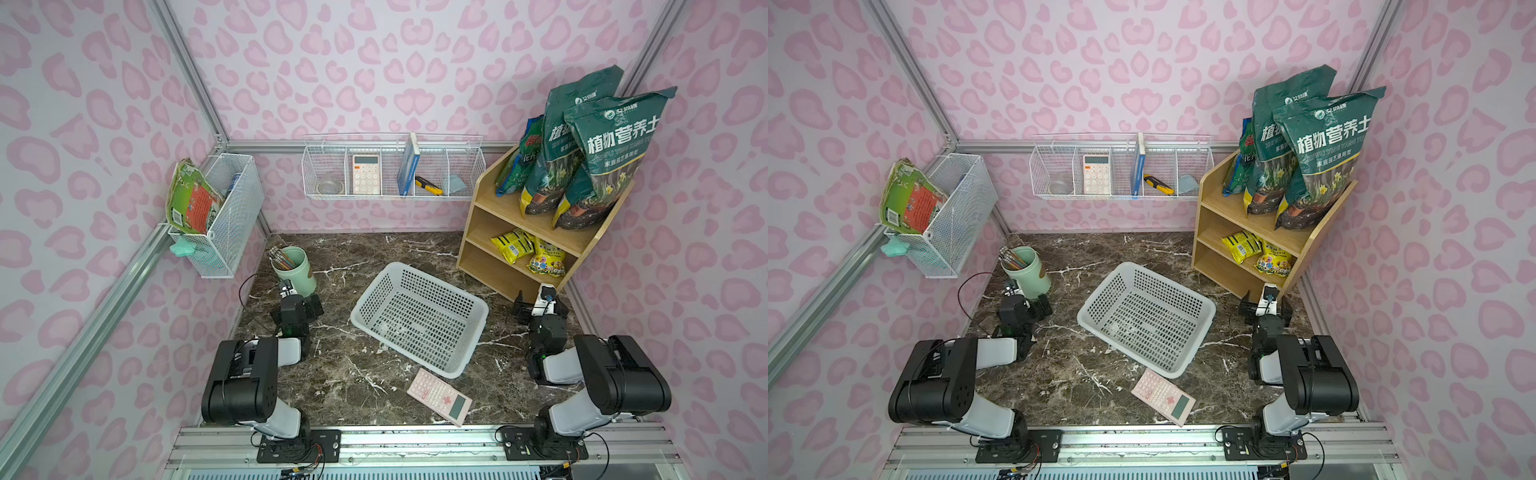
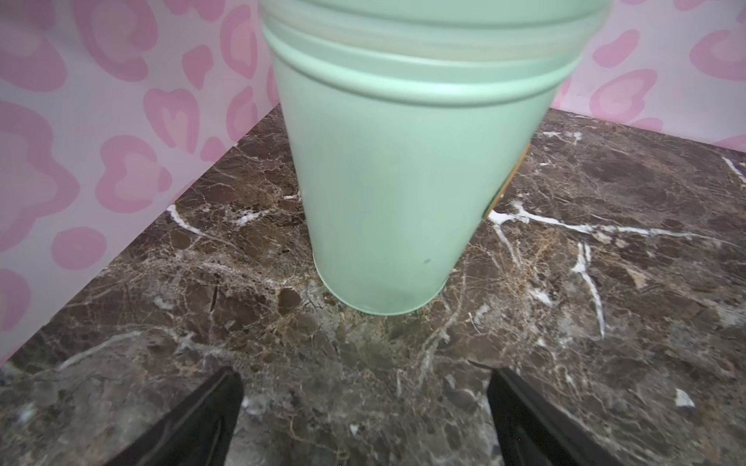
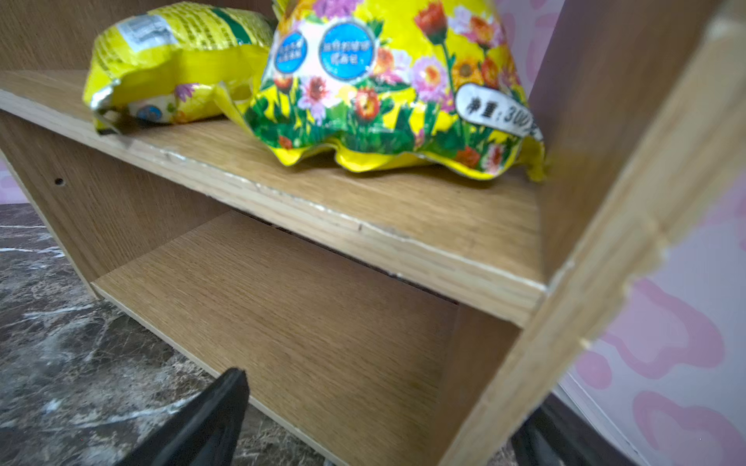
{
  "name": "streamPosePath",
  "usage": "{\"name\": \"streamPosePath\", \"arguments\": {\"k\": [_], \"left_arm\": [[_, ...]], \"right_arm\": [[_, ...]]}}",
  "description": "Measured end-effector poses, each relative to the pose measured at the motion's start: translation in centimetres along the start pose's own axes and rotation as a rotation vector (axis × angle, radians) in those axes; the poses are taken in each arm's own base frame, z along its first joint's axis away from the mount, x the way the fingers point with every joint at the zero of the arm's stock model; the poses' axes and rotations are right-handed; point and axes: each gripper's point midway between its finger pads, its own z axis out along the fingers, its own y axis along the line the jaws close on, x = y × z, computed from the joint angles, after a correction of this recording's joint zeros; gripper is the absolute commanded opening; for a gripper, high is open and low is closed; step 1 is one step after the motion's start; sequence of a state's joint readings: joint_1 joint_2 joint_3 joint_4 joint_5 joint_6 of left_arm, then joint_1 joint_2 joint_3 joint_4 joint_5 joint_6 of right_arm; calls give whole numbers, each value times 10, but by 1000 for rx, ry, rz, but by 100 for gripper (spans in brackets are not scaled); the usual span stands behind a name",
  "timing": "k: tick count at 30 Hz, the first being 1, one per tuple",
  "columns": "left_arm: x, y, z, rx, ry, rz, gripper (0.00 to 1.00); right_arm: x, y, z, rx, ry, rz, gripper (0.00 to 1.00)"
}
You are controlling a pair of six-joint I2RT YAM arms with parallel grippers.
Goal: Take down the fertilizer bag from the shelf
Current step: Pick up the fertilizer bag from the shelf.
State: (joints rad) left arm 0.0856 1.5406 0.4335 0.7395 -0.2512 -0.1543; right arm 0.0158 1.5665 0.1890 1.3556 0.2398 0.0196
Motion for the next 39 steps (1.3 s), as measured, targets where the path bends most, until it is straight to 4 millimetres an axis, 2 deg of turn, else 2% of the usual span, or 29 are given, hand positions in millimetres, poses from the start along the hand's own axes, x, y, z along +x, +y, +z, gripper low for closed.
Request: {"name": "streamPosePath", "arguments": {"k": [20, 24, 27, 30, 33, 35, 38, 39], "left_arm": [[0, 0, 0, 0, 0, 0, 99], [0, 0, 0, 0, 0, 0, 100], [0, 2, 1, 2, 0, -4, 100], [-2, 4, 1, 5, 0, -10, 100], [-8, -6, 0, 54, 3, 10, 100], [-32, -18, 3, 64, 36, 33, 99], [-116, -33, 9, 36, 18, -26, 100], [-128, -34, 9, 31, 12, -42, 100]], "right_arm": [[0, 0, -1, -14, 1, 1, 100], [-12, 4, -9, 21, 8, -13, 100], [-30, 8, -22, 46, -24, -21, 100], [-67, 31, -49, -60, -174, 3, 100], [-110, 33, -72, -100, -308, 64, 100], [-148, 40, -86, -160, -397, 93, 100], [-183, 39, -105, -200, -471, 173, 100], [-190, 37, -108, -200, -478, 207, 100]]}}
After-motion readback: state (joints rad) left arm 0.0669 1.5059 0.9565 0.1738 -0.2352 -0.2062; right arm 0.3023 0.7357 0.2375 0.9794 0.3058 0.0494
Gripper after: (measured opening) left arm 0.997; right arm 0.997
